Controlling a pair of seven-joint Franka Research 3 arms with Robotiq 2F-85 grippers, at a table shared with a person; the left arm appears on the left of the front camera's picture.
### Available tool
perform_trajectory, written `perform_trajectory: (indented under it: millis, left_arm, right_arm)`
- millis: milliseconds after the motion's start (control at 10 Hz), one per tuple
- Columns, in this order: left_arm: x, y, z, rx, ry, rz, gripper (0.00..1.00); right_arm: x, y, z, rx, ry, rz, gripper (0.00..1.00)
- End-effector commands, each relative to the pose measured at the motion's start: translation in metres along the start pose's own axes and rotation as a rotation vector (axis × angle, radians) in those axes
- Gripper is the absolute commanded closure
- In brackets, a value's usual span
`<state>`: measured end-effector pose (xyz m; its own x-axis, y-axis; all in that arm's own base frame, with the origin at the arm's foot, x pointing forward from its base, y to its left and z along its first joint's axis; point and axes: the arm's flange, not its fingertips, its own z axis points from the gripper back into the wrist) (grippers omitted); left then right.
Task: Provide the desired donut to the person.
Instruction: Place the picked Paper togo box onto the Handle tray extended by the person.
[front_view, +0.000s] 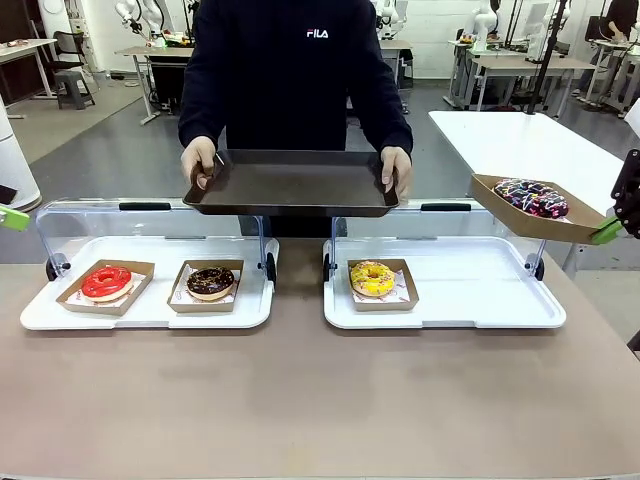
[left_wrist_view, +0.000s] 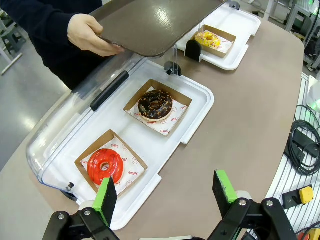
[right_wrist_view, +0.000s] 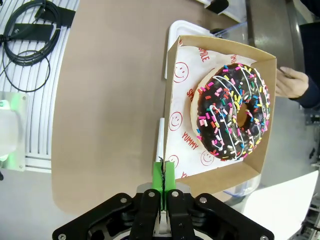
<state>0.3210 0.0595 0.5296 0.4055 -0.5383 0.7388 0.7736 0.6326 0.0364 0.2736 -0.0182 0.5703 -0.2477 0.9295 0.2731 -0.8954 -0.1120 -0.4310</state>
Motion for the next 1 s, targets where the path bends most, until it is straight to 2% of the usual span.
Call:
perform_trajectory:
  millis: [0,600,700,900]
  left_arm:
    - [-0.001,0.001,0.0,-0.006,-0.008,0.0,0.0]
    - [-0.001,0.001,0.0,-0.006,-0.008,0.0,0.0]
    - [-0.001,0.001,0.0,-0.006,-0.008,0.0,0.0]
    - [-0.001,0.001,0.0,-0.006,-0.008,0.0,0.0]
  right_arm:
    - [-0.003,0.005,-0.004,0.006,0.016,0.004,1.0]
    - [0.0,0.0,0.0,0.0,0.0,0.0,0.99]
    - [0.038,-0.019,0.002,-0.007,0.033,-0.048,0.99]
    - [0.117,-0.065,-0.002,0.048,0.11,-0.054,0.99]
